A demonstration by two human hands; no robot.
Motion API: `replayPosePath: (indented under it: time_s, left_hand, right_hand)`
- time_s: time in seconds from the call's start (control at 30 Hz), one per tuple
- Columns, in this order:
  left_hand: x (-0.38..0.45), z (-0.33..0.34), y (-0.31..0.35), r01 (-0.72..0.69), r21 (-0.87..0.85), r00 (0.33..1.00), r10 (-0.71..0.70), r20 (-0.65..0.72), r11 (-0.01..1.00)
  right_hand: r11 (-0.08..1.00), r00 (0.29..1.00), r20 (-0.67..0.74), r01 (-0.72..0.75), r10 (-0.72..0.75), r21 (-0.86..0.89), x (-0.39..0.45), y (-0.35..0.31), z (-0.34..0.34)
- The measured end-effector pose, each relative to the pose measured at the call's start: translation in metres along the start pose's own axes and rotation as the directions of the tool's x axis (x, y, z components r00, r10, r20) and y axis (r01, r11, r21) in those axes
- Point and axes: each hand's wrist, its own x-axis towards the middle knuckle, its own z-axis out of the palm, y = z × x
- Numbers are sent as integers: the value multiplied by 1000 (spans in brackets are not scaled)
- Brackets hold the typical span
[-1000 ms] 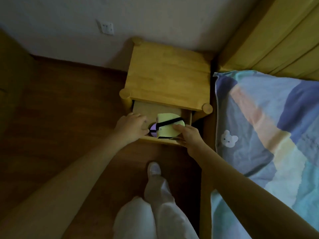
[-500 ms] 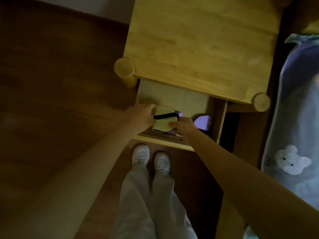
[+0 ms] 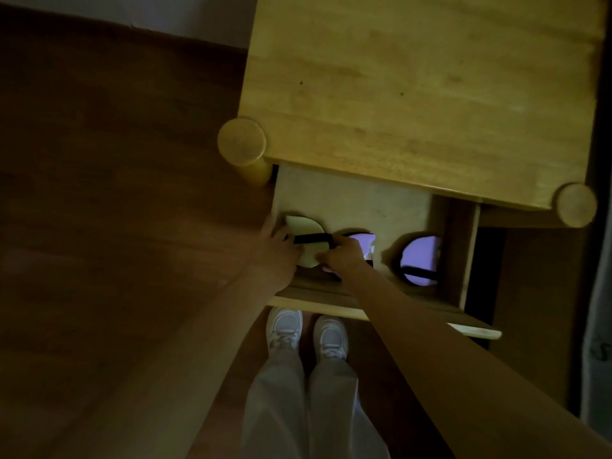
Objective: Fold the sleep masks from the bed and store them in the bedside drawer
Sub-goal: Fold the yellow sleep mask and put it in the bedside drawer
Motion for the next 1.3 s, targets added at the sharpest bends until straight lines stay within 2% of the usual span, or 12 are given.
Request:
replayPosePath:
  time_s: [0.13,0.27,0.33,0.4,0.43,0.5,0.57,0.67,0.93,1.13,1.3]
  left_hand:
    - [9,4,3,39,11,996,-39,76,999]
    - [12,7,3,55,2,994,-55,91,998]
    - [12,7,1,55,10,992,-55,110,998]
    - [12,7,-1,57,3,993,-57,105,998]
    - [12,8,0,58,-8,994,-57,97,998]
    - [12,7,2,56,-23,995,-54,89,998]
    - [14,7,5,56,-24,996,-54,69,998]
    - [17,5,10,58,-16,996,-57,63,998]
    - [11,-7,16,86,-23,996,-85,41,996]
    - [-1,-64,19,106,-268,972,-157,-174,957]
    - [-53,-139,20,36,-436,890,-227,-395,899]
  right_hand:
    - [996,997,-76,26,-33,-84,5,2,0]
    - [910,969,-69,196,-236,-365,-9,-1,-11]
    - [780,908,-41,333,-416,-530,-20,-2,-19]
    - [559,813,34,429,-581,-710,-27,2,-30]
    - [452,792,89,433,-605,-780,-27,5,-38]
    - [307,831,186,389,-524,-869,-22,15,-55]
    - [262,887,237,357,-396,-897,-15,27,-69]
    - [209,880,289,384,-376,-899,-7,39,-81]
    - [236,870,307,414,-385,-879,-5,42,-85]
    - [354,855,221,411,-469,-840,-40,11,-105]
    - [414,807,184,467,-562,-781,-117,-29,-146]
